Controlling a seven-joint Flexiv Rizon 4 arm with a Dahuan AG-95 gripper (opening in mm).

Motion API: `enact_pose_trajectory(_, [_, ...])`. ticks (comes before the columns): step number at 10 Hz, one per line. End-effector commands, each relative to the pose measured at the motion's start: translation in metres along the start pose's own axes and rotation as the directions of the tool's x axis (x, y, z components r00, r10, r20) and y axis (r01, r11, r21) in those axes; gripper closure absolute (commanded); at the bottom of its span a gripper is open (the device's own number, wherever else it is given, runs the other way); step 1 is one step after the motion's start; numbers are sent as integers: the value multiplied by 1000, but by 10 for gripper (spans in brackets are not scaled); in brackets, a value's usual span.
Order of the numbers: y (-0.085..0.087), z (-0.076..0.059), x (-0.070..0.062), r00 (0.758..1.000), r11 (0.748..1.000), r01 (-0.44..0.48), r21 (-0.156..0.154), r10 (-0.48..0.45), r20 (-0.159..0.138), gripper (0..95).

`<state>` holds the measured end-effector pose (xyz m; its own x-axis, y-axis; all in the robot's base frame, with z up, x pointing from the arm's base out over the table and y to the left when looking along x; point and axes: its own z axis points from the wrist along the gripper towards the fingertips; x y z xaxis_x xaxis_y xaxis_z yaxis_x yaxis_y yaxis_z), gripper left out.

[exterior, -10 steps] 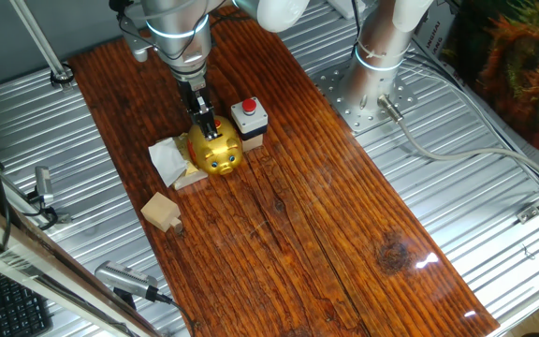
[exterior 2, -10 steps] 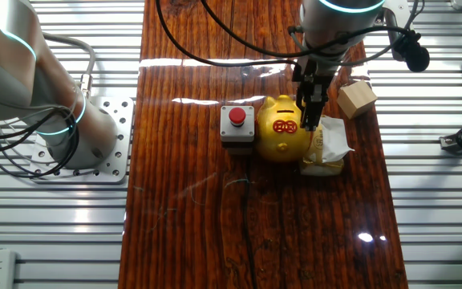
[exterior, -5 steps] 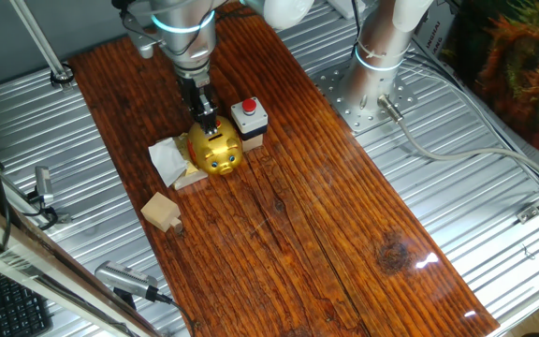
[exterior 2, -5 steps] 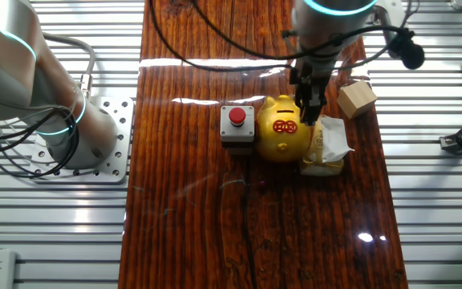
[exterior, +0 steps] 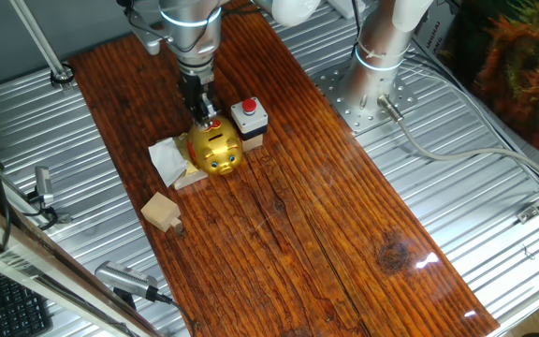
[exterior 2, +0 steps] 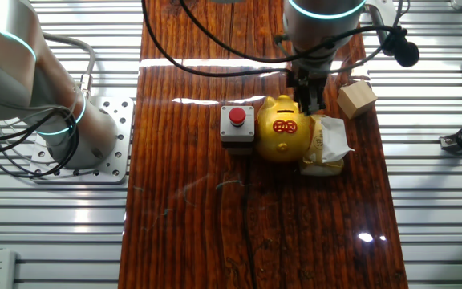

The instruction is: Drop coins into a piggy bank

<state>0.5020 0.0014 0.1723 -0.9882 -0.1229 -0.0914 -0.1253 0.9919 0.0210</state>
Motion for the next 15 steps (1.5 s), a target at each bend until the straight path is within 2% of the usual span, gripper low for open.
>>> enact_pose_trajectory(1, [0,-1,1,1000,1000,3,-1,-3,0,950])
enact_pose_trajectory(9, [1,-2,1,1000,1000,1,-12,-1,-3,950])
enact_pose_trajectory(15, [4,-7,0,999,999,40,-14,-41,-12,950])
